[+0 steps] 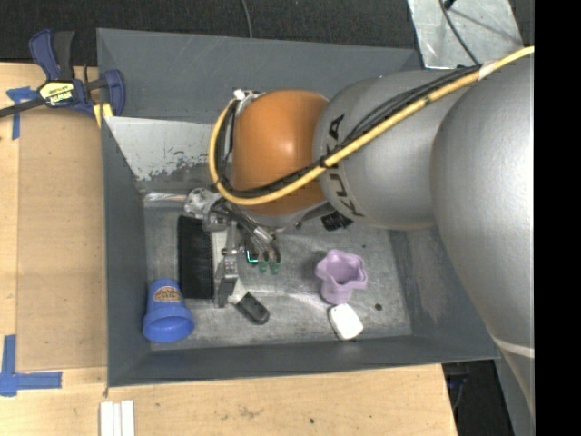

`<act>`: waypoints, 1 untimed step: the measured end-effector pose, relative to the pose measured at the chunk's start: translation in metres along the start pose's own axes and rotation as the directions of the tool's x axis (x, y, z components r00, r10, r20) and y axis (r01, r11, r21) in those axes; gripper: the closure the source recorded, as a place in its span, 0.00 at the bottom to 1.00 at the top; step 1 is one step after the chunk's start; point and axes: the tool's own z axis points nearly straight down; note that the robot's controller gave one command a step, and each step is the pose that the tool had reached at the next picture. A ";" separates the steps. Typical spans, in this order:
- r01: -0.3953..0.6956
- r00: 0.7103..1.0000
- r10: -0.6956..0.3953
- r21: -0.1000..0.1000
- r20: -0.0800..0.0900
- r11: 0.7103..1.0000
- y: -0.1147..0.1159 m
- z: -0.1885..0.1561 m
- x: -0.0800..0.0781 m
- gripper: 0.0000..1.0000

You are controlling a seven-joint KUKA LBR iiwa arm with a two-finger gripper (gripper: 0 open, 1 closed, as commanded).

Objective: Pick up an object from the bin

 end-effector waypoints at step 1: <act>-0.002 1.000 0.002 -0.001 0.008 1.000 -0.001 -0.004 -0.002 0.00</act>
Offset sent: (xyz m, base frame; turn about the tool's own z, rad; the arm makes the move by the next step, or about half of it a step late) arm 0.0125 0.0005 -0.0688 0.0745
